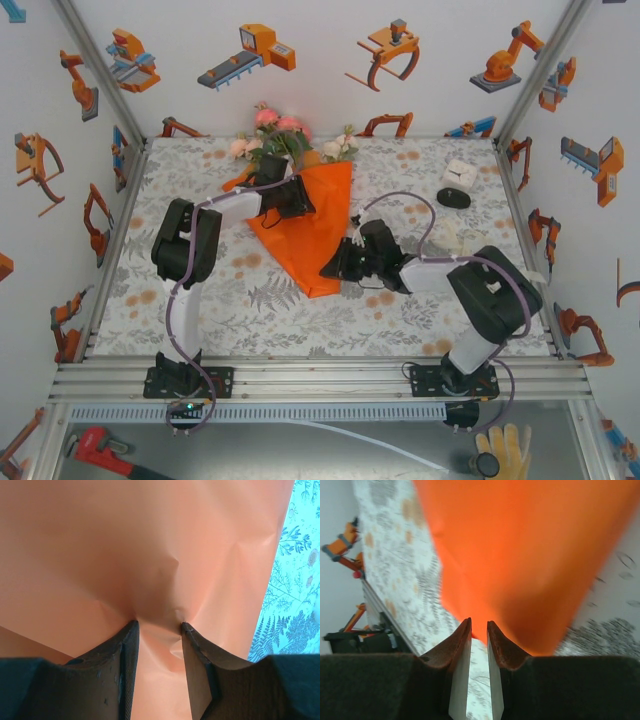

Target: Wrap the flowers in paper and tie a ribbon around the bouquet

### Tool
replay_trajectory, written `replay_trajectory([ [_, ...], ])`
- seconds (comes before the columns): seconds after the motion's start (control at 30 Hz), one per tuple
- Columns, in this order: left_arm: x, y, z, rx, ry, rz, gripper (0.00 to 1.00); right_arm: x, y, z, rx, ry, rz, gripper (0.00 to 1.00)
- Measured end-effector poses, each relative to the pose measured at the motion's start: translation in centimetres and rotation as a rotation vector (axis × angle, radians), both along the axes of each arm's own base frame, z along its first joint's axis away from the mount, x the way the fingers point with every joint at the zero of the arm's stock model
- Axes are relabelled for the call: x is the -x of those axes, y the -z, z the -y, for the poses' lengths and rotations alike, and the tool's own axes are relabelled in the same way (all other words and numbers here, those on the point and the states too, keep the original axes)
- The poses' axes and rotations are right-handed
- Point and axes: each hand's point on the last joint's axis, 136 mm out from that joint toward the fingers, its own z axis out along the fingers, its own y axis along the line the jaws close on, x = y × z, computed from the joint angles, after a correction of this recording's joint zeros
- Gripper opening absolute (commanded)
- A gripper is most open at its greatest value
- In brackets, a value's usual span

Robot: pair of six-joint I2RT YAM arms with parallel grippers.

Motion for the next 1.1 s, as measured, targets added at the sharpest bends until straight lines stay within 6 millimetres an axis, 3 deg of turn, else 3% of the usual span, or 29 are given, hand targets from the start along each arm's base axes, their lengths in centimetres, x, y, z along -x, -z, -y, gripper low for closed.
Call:
replay_trajectory([
  [0.07, 0.1, -0.1, 0.0, 0.0, 0.0, 0.0, 0.41, 0.8, 2.0, 0.4, 0.005, 0.004, -0.053, 0.22],
  [0.37, 1.7, -0.3, -1.0, -0.005, 0.008, 0.025, 0.42, 0.6, 1.0, 0.8, -0.006, 0.014, -0.031, 0.27],
  [0.6, 2.3, -2.9, -1.0, 0.012, 0.038, 0.084, 0.43, -5.5, -1.0, 2.1, -0.037, 0.123, 0.012, 0.27],
  [0.77, 3.6, -5.1, -0.9, 0.027, 0.055, 0.123, 0.43, -8.6, 0.0, 2.9, -0.032, 0.171, 0.001, 0.27],
  [0.9, 6.4, -5.4, 0.7, 0.023, 0.11, 0.124, 0.43, -10.3, 0.8, 2.9, -0.031, 0.184, -0.012, 0.27],
  [1.1, 13.0, -4.2, 2.9, -0.021, 0.234, 0.09, 0.43, -13.2, 0.0, 2.2, -0.051, 0.191, 0.018, 0.27],
])
